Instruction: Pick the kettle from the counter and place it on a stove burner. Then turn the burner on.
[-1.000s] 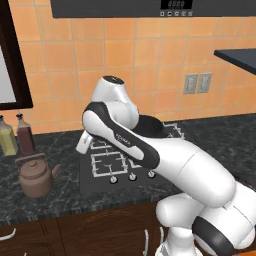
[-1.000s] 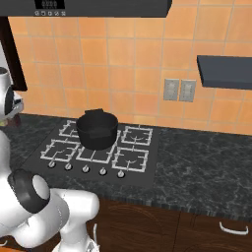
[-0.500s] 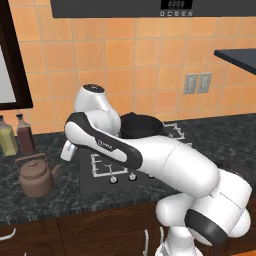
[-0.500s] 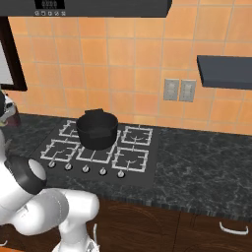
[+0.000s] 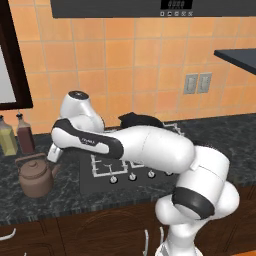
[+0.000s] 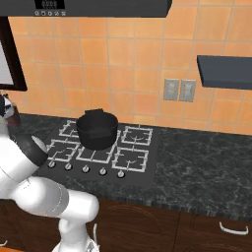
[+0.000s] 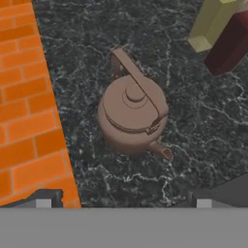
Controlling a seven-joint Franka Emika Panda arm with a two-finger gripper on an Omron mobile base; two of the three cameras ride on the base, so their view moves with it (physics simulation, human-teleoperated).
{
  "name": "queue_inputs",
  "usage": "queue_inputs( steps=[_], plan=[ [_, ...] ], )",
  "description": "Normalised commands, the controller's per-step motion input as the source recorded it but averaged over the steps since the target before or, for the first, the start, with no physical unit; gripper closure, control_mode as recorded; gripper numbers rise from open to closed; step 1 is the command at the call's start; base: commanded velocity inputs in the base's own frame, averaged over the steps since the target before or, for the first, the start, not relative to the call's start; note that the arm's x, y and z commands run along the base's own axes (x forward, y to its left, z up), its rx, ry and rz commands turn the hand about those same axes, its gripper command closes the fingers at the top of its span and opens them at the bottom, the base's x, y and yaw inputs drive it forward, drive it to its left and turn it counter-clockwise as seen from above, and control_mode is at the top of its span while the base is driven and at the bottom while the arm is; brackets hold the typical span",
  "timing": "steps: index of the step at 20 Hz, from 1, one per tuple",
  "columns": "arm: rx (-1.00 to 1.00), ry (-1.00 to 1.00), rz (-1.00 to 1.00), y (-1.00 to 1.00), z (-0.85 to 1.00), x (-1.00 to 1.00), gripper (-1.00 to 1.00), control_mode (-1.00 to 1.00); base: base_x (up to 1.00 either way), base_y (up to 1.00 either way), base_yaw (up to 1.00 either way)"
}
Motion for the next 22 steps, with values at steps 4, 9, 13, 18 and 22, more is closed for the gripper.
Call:
queue_inputs(
  steps=[4, 9, 13, 18, 22],
  plan=[
    [-0.03, 0.0, 0.0, 0.53, -0.13, 0.35, -1.0, -1.0, 0.0, 0.0, 0.0],
    [-0.01, 0.0, 0.0, 0.41, -0.12, 0.34, -1.0, -1.0, 0.0, 0.0, 0.0],
    [-0.02, 0.0, 0.0, 0.42, -0.21, 0.29, -1.0, -1.0, 0.0, 0.0, 0.0],
    [-0.01, 0.0, 0.0, 0.3, -0.19, 0.2, -1.0, -1.0, 0.0, 0.0, 0.0],
    [0.0, 0.0, 0.0, 0.26, -0.15, 0.21, -1.0, -1.0, 0.0, 0.0, 0.0]
  ],
)
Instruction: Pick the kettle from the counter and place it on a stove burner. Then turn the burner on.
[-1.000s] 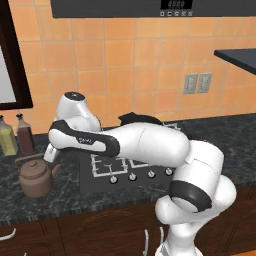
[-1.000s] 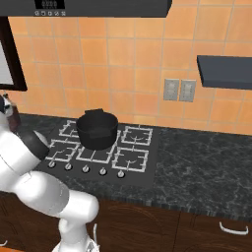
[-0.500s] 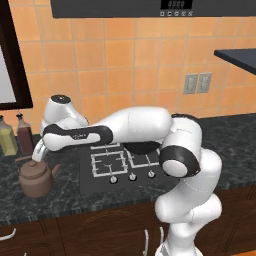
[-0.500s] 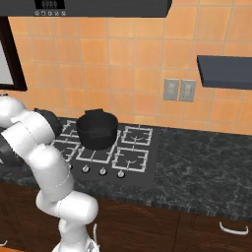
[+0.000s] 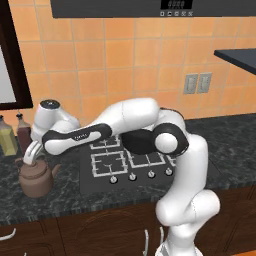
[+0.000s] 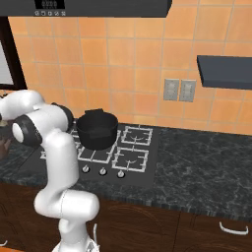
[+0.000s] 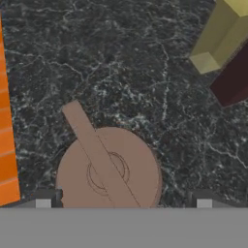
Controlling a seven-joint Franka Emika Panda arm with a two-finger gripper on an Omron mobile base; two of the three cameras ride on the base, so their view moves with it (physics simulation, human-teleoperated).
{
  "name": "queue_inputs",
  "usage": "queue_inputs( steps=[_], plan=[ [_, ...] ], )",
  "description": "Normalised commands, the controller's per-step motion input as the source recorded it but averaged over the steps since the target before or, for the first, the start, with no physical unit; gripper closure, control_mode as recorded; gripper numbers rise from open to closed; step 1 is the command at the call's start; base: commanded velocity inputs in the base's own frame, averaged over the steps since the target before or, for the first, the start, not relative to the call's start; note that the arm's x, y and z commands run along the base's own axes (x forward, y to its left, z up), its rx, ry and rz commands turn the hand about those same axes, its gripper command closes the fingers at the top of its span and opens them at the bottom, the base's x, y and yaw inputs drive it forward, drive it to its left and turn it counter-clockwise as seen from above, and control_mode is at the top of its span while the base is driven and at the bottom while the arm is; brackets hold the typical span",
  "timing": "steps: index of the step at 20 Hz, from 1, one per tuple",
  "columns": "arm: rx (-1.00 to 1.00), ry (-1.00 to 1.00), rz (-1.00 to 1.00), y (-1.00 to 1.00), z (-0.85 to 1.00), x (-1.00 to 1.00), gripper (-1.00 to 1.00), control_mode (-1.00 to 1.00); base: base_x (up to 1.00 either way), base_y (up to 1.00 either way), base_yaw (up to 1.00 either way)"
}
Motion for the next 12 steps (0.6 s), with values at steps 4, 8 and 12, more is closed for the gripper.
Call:
queue_inputs(
  steps=[4, 8, 12],
  plan=[
    [0.0, 0.0, 0.0, 0.13, -0.19, 0.15, -1.0, -1.0, 0.0, 0.0, 0.0],
    [0.0, 0.0, 0.0, 0.01, -0.22, 0.03, -1.0, -1.0, 0.0, 0.0, 0.0],
    [0.0, 0.0, 0.0, 0.0, -0.26, 0.0, 1.0, -1.0, 0.0, 0.0, 0.0]
  ],
)
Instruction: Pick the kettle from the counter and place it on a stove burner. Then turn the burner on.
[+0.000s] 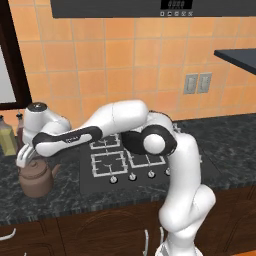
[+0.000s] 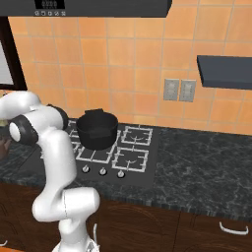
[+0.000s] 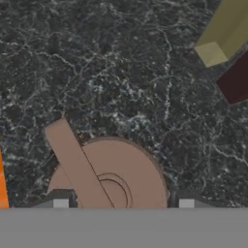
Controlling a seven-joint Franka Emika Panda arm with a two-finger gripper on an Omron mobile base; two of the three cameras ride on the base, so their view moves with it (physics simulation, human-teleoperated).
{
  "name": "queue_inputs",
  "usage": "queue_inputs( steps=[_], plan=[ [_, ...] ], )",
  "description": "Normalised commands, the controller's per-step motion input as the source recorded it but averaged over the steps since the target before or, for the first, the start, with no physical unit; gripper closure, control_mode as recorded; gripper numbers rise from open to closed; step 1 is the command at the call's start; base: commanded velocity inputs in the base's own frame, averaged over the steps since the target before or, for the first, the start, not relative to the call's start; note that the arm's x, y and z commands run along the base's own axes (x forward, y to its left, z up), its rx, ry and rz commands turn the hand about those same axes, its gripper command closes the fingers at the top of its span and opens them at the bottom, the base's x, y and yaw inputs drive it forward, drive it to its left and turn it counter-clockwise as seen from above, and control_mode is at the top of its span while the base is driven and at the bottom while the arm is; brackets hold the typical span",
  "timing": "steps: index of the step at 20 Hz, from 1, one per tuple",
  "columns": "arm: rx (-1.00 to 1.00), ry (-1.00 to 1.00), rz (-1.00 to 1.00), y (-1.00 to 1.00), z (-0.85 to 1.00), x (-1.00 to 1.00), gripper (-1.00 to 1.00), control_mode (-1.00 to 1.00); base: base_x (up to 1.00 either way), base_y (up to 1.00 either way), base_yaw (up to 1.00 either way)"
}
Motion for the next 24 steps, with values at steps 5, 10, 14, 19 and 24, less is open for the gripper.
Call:
queue_inputs(
  steps=[5, 10, 14, 19, 24],
  plan=[
    [0.0, 0.0, 0.0, 0.0, -0.18, 0.0, 1.0, -1.0, 0.0, 0.0, 0.0],
    [0.0, -0.02, 0.0, 0.0, 0.13, -0.11, 1.0, -1.0, 0.0, 0.0, 0.0],
    [0.0, -0.09, 0.0, -0.1, 0.45, -0.21, 1.0, -1.0, 0.0, 0.0, 0.0],
    [0.0, -0.03, 0.0, -0.43, 0.39, -0.15, 1.0, -1.0, 0.0, 0.0, 0.0],
    [0.0, -0.04, 0.0, -0.8, 0.38, -0.16, 1.0, -1.0, 0.0, 0.0, 0.0]
  ],
)
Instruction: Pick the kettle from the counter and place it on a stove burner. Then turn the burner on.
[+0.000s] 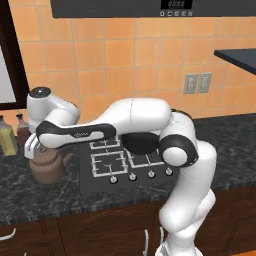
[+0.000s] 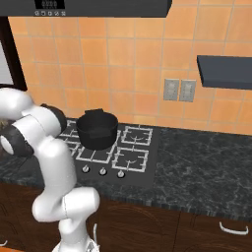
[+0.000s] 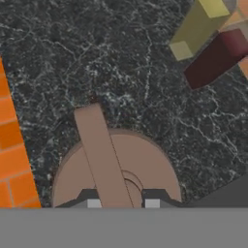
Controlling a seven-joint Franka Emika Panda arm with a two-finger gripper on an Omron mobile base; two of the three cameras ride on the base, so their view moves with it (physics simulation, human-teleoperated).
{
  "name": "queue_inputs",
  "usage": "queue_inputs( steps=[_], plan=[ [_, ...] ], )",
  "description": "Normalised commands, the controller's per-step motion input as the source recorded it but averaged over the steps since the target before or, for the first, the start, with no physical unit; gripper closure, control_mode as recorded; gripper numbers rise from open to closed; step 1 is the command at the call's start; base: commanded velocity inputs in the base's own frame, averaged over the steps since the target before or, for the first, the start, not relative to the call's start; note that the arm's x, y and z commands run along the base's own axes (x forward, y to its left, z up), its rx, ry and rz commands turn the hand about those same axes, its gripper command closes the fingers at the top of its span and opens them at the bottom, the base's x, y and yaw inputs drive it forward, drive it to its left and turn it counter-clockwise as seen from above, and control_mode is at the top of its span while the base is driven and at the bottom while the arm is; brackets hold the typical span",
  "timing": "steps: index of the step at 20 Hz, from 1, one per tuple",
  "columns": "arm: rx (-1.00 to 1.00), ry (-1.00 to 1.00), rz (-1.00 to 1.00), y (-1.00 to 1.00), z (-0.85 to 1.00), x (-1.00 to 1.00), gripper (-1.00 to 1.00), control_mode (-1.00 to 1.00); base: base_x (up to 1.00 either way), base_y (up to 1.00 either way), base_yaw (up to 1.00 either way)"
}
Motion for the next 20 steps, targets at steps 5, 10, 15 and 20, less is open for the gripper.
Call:
queue_inputs(
  steps=[5, 10, 15, 20],
  plan=[
    [0.0, 0.0, 0.0, -0.97, 0.23, -0.03, 1.0, -1.0, 0.0, 0.0, 0.0],
    [0.0, 0.0, 0.0, -0.98, 0.08, 0.0, 1.0, -1.0, 0.0, 0.0, 0.0],
    [0.0, 0.0, 0.0, -0.87, 0.0, 0.0, 1.0, -1.0, 0.0, 0.0, 0.0],
    [0.0, 0.0, 0.0, -0.55, 0.0, 0.21, 1.0, -1.0, 0.0, 0.0, 0.0]
  ],
)
